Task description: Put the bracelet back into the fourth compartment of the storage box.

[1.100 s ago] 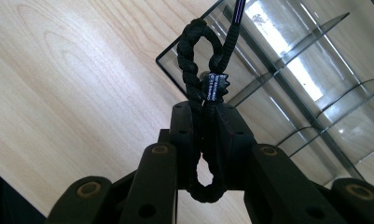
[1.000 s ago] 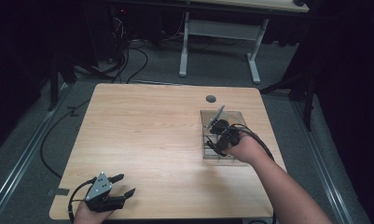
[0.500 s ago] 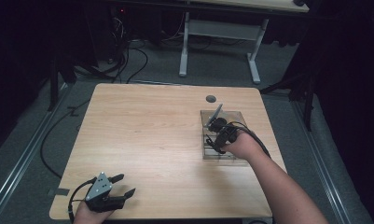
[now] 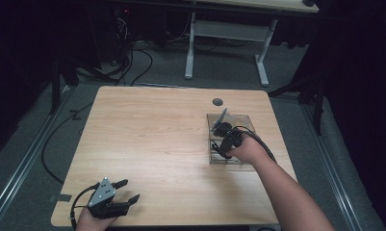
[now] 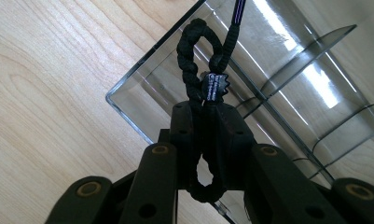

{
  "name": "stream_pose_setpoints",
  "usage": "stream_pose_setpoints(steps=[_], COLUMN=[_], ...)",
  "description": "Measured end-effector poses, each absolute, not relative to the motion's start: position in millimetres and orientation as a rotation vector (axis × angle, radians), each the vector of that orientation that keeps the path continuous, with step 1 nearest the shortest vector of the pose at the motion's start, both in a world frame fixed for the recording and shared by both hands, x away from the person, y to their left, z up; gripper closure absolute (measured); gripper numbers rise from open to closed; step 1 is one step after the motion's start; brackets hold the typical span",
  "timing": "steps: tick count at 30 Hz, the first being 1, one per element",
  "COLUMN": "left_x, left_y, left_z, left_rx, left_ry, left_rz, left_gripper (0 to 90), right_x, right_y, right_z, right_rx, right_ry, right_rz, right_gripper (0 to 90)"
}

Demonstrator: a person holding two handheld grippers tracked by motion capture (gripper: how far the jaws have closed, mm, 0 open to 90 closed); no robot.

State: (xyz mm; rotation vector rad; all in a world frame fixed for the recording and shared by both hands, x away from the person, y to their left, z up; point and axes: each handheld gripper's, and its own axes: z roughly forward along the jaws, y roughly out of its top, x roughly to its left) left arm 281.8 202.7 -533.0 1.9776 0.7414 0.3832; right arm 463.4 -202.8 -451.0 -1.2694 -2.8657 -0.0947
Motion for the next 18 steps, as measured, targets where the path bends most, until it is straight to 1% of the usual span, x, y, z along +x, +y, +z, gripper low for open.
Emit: stream_pose_setpoints(steps=[18], left_x=[282], left_y=[203], left_z=[-533], left_rx=[1.977], left_ry=[0.741], left_rz=[0.382], left_gripper=[30.4], right_x=[469], right_y=[-198], right_z=[-468], right_rx=[-1.261], right_ry=[-2.852], right_rz=[-0.045], right_gripper=[78.4])
